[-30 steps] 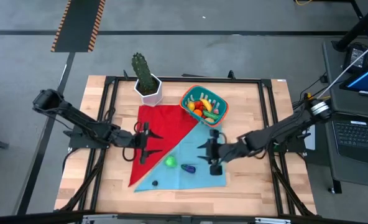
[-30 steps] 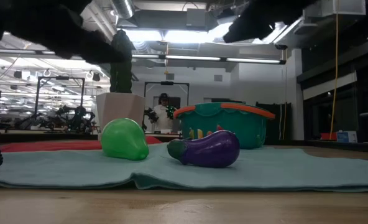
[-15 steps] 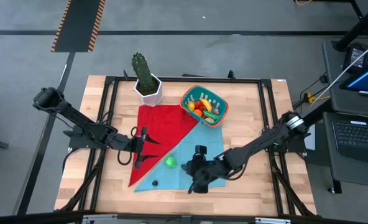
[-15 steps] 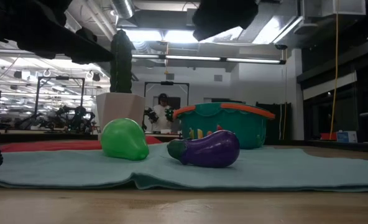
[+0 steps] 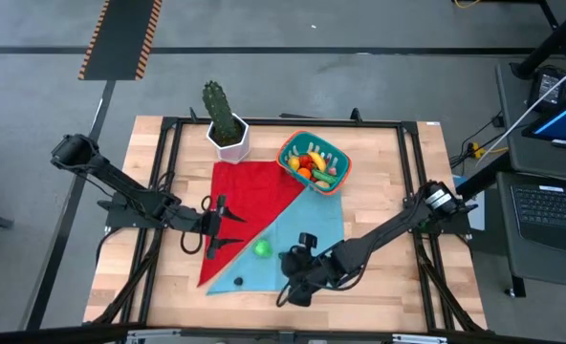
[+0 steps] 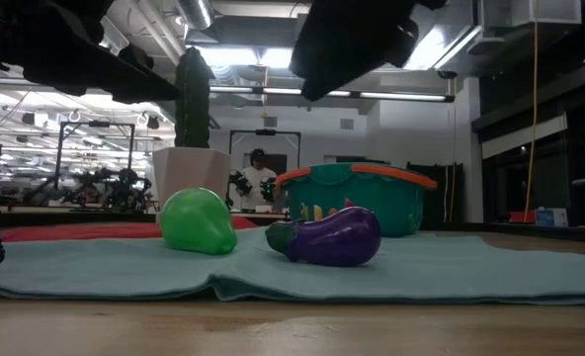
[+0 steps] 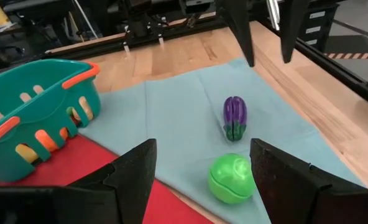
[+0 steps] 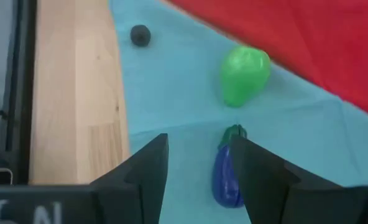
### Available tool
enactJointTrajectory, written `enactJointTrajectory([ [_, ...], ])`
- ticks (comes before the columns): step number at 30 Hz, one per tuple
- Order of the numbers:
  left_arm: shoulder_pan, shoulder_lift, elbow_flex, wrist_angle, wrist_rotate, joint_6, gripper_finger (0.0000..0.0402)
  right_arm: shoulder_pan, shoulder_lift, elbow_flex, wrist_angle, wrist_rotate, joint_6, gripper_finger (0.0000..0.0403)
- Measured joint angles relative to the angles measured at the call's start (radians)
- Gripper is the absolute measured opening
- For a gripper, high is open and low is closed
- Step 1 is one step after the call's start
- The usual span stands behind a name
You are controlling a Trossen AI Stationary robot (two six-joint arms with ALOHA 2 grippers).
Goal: Pick and placing Produce into tupperware
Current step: Put the violet eggplant into the blue basket
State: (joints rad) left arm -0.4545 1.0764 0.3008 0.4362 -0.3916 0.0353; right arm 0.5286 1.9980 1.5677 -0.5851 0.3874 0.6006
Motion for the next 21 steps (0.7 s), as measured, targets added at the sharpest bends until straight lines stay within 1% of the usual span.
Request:
enactJointTrajectory([
  [5, 0.0, 0.0, 0.0, -0.002, 0.0, 0.0, 0.0247, -0.009, 0.0, 0.0, -0.055, -0.001, 0.102, 0.0174],
  [8, 0.0, 0.0, 0.0, -0.002, 0.0, 0.001, 0.0247, -0.014, 0.004, 0.0, -0.062, -0.002, 0.103, 0.0175],
  [10, 0.0, 0.0, 0.0, -0.002, 0.0, 0.001, 0.0247, -0.022, 0.009, 0.0, -0.062, -0.024, 0.105, 0.0178],
  [13, 0.0, 0.0, 0.0, -0.002, 0.0, 0.001, 0.0247, -0.033, 0.013, 0.0, -0.075, -0.051, 0.106, 0.0191],
  [18, 0.0, 0.0, 0.0, -0.002, 0.0, 0.002, 0.0247, -0.049, 0.013, 0.0, -0.075, -0.052, 0.102, 0.0217],
  [21, 0.0, 0.0, 0.0, -0.003, 0.0, 0.002, 0.0247, -0.057, 0.018, 0.0, -0.076, -0.077, 0.101, 0.0225],
])
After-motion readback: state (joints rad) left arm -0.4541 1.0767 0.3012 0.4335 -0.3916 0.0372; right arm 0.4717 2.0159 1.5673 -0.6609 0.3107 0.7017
